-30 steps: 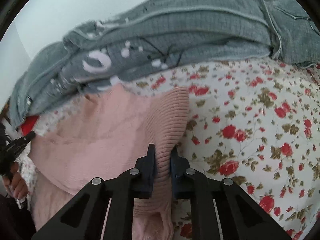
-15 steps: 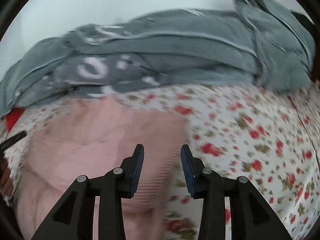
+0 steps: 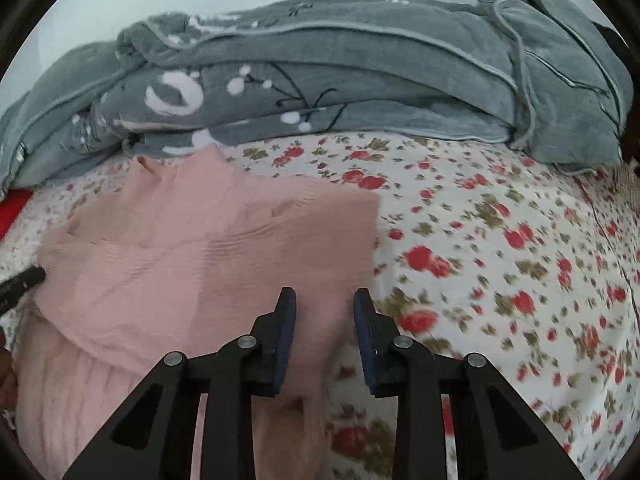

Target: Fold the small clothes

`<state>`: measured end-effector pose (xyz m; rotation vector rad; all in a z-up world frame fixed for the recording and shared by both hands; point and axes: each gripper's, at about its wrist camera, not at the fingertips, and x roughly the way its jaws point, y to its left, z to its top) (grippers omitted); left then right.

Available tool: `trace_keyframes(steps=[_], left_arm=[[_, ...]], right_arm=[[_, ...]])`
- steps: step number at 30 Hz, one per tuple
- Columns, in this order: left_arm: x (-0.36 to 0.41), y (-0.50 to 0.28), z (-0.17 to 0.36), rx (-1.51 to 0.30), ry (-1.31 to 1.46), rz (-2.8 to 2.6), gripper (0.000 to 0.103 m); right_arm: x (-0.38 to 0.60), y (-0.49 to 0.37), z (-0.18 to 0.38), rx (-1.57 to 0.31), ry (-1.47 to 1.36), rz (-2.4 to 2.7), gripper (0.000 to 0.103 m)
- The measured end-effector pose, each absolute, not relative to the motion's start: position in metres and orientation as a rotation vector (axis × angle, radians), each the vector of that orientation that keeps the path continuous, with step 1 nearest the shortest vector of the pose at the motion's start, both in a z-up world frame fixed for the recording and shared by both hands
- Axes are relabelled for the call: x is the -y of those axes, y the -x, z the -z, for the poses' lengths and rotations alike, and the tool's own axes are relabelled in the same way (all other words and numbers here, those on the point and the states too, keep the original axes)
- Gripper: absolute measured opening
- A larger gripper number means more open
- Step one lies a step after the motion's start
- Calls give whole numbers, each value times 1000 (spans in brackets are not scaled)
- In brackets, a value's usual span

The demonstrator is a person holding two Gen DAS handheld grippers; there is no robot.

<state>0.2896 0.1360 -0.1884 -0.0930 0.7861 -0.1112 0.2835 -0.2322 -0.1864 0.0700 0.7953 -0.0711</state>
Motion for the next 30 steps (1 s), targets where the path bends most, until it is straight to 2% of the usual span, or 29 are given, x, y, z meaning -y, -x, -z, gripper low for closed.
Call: trace_keyframes(steps=[3, 6, 10, 24, 25, 27, 30], left_arm=[[-147, -269, 187, -802, 144, 109, 52], [-154, -237, 187, -809, 140, 96, 52], [-157, -195, 186, -802, 128, 82, 58], [-153, -86, 162, -733, 105, 40, 58], [-153, -83, 163, -736, 106, 37, 58], [-154, -74, 166, -747, 107, 25, 58], [-155, -62, 176, -763, 97, 17, 58]], right_arm=[[235, -254, 175, -762, -76, 74, 35], [236, -221, 166, -743, -91, 55, 35], [236, -183, 160, -733, -95, 74, 35], [219, -50, 150, -724, -98, -41, 36], [217, -44, 151, -725, -99, -46, 36], [213, -34, 158, -731, -112, -59, 45], [205, -24, 174, -758, -120, -79, 48]])
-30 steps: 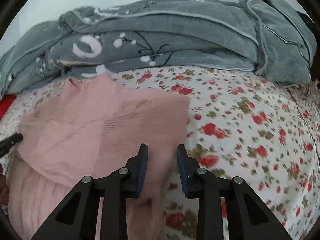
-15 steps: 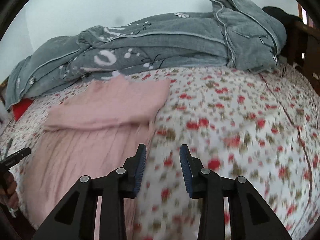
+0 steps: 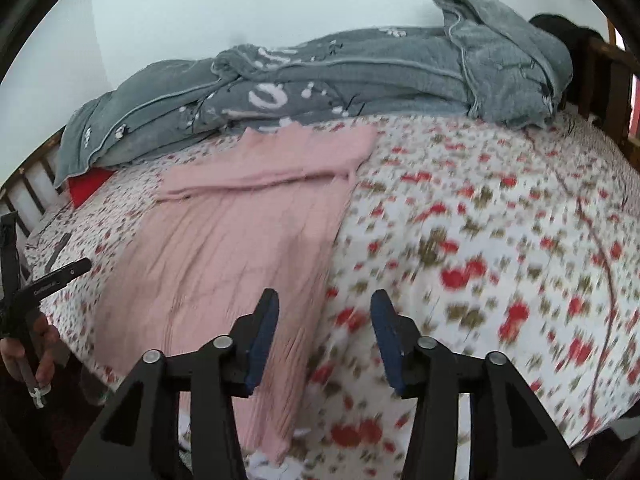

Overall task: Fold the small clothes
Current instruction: 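Pinch the folded sweater edge with both tools and straighten it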

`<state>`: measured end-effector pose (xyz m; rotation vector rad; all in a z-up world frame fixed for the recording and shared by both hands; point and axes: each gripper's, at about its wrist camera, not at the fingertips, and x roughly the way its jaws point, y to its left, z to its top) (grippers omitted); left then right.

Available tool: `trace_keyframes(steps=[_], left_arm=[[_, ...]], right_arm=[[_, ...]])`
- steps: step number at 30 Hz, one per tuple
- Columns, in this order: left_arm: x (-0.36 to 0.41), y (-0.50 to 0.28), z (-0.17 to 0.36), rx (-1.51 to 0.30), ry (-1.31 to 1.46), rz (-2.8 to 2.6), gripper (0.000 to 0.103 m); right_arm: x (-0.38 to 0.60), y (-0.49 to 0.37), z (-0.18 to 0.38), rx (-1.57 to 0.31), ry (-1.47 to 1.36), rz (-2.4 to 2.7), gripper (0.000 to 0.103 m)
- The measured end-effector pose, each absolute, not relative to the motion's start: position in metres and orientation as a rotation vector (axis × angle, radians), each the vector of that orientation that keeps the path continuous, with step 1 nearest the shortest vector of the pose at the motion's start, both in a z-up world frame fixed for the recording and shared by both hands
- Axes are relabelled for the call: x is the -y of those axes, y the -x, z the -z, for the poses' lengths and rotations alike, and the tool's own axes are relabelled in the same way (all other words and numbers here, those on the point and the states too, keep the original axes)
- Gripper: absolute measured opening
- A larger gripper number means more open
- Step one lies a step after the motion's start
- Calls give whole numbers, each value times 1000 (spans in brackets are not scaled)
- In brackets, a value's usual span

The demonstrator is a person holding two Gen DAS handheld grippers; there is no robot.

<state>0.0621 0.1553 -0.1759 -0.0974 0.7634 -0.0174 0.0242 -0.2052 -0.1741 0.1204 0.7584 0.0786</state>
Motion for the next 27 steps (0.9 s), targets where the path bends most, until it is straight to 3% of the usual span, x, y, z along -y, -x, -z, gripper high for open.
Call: trace_keyframes(steps=[18, 20, 22, 23, 24, 27], left_arm=[[-148, -22, 241, -877, 168, 208, 55], [-144, -21, 241, -884, 171, 222, 45], [-141, -21, 240, -894, 165, 223, 23], [-139, -22, 241, -898, 162, 219, 20], [-139, -22, 240, -896, 163, 218, 12], [-144, -20, 234, -885, 194, 237, 8]], right_arm=[[190, 2, 238, -854, -204, -186, 48], [186, 1, 245, -874, -204, -190, 46], [180, 2, 252, -891, -181, -185, 29], [177, 2, 255, -904, -172, -195, 12], [176, 3, 255, -902, -163, -194, 10], [176, 8, 250, -884, -151, -205, 7]])
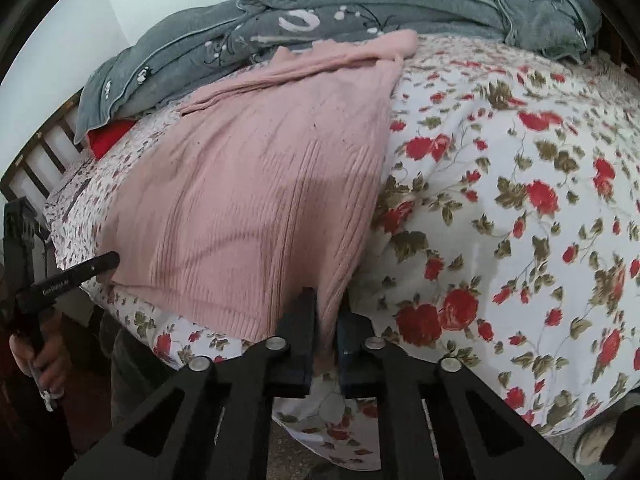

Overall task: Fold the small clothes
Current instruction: 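Pinch the folded sweater edge with both tools and straighten it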

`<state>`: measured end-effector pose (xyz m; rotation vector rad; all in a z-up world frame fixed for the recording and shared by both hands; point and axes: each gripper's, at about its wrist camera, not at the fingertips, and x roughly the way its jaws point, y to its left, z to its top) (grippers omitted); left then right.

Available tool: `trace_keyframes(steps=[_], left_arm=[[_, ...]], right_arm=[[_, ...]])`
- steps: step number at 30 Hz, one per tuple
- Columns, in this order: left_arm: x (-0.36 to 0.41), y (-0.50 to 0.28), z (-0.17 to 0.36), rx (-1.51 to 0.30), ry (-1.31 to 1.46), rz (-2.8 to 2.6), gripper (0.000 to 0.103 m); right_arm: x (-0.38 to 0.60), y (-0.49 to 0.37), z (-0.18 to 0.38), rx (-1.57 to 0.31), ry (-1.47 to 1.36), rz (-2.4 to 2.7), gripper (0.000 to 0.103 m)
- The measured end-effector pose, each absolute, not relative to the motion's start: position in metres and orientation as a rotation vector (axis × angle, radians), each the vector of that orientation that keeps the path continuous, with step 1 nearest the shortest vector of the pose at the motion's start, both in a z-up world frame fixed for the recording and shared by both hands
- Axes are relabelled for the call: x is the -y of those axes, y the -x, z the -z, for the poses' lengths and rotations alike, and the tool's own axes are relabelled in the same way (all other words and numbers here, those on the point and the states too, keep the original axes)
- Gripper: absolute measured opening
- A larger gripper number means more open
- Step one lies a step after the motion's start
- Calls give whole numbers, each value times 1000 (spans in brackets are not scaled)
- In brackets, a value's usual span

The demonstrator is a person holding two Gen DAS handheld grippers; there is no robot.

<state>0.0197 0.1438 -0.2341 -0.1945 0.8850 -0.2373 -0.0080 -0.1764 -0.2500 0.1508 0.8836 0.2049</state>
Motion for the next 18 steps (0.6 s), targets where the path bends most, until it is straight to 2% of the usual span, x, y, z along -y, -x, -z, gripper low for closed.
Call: trace_keyframes(steps=[12, 14, 16, 17, 18], left_arm=[[-163, -17, 233, -878, 228, 245, 8], [-161, -19, 233, -889, 240, 264, 10], [-161, -23, 235, -922, 267, 264, 16], [-162, -25, 237, -927, 275, 261, 16], [-162, -26, 236, -922, 275, 263, 11]], right_arm=[[205, 18, 243, -861, -217, -203, 5], [208, 20, 243, -857, -225, -199, 5], [209, 22, 241, -855, -241, -215, 5], [209, 23, 237, -848, -246, -225, 5], [208, 24, 234, -840, -248, -233, 5]])
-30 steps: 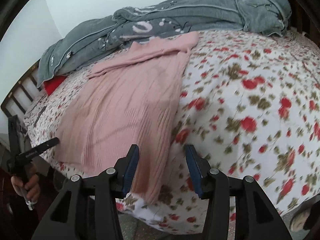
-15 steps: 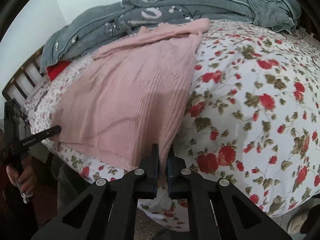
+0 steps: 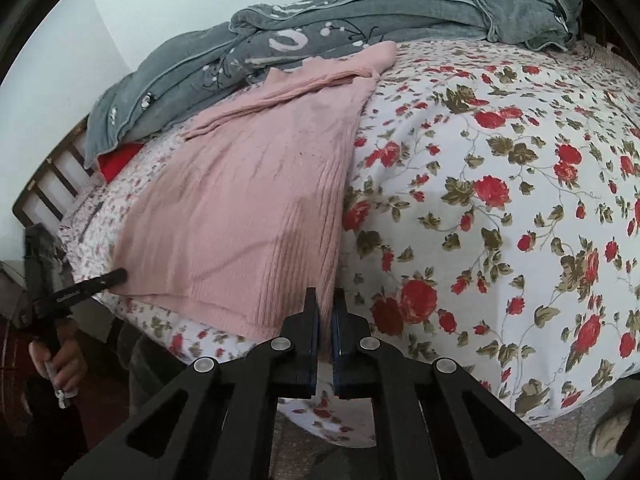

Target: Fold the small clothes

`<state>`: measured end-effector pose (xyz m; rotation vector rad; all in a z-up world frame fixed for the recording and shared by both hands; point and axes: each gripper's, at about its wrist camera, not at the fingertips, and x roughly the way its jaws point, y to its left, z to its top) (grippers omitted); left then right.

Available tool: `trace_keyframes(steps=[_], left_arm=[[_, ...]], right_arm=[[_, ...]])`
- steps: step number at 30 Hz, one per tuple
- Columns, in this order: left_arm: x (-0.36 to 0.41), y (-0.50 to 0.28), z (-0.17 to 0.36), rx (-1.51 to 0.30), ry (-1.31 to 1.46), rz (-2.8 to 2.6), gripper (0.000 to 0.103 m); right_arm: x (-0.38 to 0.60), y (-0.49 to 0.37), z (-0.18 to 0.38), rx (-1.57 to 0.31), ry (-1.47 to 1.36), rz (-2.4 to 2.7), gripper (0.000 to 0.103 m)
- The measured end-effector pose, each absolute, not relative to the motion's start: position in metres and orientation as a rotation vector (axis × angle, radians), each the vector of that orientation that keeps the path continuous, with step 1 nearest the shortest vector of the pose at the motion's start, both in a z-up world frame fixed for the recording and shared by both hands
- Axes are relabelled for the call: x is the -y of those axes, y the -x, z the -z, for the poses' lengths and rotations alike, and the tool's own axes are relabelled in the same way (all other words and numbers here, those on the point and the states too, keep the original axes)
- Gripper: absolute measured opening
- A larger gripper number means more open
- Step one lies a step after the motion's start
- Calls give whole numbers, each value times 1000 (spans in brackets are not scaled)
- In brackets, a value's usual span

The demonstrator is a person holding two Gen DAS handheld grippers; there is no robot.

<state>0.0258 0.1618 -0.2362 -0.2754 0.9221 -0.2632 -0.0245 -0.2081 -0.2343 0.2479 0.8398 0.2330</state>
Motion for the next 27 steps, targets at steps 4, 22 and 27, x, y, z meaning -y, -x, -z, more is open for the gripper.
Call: trace_keyframes(steps=[4, 22, 27], left_arm=[[-168, -21, 215, -873, 311, 323, 7], [-182, -152, 75, -672, 445, 269, 7], [-175, -216, 88, -724, 465, 236, 7]], right_arm=[[209, 27, 216, -807, -270, -276, 5], [213, -114, 60, -602, -301, -355, 4], [223, -175, 72, -648, -366, -336, 4]])
